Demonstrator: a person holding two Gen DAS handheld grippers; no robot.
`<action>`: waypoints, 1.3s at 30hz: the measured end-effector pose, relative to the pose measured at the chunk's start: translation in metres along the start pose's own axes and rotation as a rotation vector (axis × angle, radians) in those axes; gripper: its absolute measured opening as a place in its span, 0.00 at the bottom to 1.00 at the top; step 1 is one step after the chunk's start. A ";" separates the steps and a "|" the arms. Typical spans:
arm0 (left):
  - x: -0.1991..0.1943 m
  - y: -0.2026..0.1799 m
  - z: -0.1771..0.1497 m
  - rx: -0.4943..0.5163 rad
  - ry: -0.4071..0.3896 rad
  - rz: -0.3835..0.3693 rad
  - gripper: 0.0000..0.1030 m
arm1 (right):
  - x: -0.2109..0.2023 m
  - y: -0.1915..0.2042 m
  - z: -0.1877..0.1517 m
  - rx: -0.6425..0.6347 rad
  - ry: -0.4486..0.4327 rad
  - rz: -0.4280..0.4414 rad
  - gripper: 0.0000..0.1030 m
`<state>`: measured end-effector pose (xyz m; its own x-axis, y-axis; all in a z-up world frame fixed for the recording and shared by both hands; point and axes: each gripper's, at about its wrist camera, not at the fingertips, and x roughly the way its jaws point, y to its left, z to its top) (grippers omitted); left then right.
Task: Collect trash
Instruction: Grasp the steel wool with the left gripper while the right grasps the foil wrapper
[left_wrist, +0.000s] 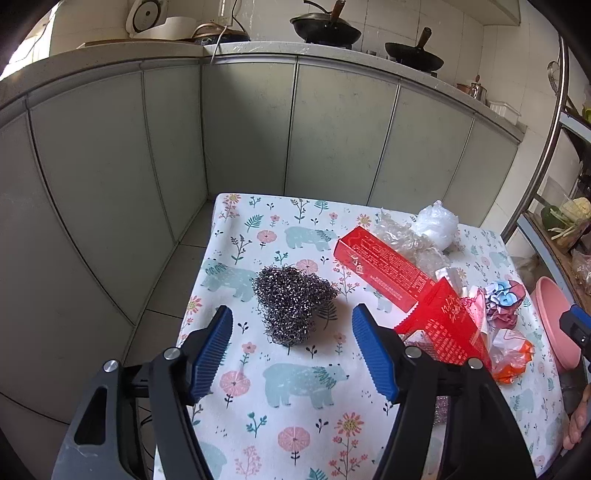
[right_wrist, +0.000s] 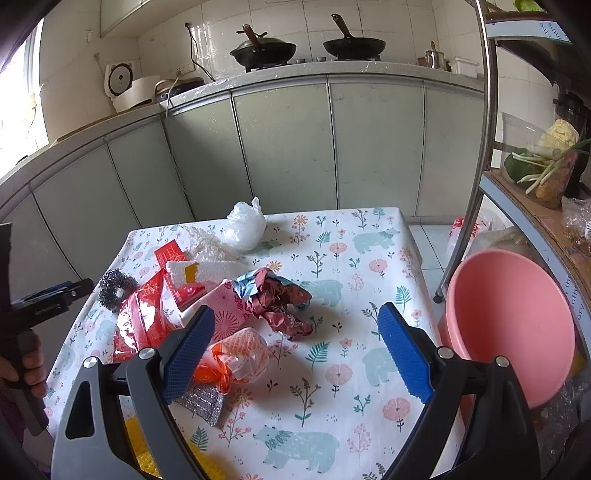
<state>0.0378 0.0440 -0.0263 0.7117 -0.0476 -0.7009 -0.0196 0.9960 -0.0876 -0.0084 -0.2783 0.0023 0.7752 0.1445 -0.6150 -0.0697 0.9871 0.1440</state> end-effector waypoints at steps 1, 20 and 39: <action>0.003 0.000 0.000 -0.001 0.004 -0.004 0.63 | 0.000 0.000 0.000 0.001 -0.001 0.004 0.88; 0.039 -0.002 -0.004 0.031 0.049 -0.064 0.12 | 0.029 0.005 0.017 -0.007 0.019 0.083 0.88; -0.011 -0.009 0.007 0.030 -0.050 -0.156 0.10 | 0.076 0.005 0.017 -0.006 0.139 0.119 0.32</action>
<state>0.0347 0.0363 -0.0131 0.7382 -0.1992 -0.6445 0.1145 0.9785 -0.1713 0.0604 -0.2634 -0.0304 0.6668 0.2683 -0.6952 -0.1605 0.9627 0.2177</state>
